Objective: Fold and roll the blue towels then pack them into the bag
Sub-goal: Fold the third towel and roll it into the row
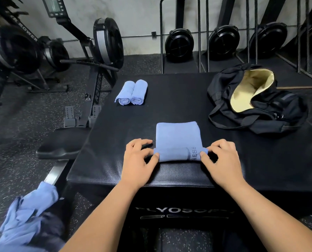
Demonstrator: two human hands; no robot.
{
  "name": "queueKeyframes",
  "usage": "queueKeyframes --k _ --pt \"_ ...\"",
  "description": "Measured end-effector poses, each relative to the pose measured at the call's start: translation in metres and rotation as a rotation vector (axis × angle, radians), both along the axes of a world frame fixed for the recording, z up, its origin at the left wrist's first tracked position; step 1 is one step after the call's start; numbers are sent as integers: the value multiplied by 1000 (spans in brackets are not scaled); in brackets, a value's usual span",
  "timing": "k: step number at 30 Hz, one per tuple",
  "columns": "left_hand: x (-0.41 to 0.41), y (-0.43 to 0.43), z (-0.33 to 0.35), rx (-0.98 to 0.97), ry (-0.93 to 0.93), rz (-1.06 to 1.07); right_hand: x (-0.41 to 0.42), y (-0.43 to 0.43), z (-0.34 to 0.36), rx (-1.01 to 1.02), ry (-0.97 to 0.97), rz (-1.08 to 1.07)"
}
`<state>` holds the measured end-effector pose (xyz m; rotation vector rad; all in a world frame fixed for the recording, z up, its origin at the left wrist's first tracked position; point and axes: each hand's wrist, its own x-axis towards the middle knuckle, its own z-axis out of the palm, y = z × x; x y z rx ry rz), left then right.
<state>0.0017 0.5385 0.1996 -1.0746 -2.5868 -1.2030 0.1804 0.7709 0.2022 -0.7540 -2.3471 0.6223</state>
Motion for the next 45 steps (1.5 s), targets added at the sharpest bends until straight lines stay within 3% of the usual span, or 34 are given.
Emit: queueKeyframes --k 7,13,19,24,36,40,45 --pt "2 5 2 18 24 93 1 -4 7 -84 5 -46" --pt "6 -1 3 17 120 9 4 -7 4 115 70 24" --pt "7 2 -1 -44 194 46 2 -7 1 139 22 -30" --pt "3 2 -3 -109 173 14 0 -3 3 81 -91 8" --pt "1 0 0 20 -26 29 1 5 0 -135 42 54" --pt "0 2 2 52 11 79 3 -1 8 -157 36 27" --pt "9 -2 7 87 52 15 5 -4 6 8 113 94"
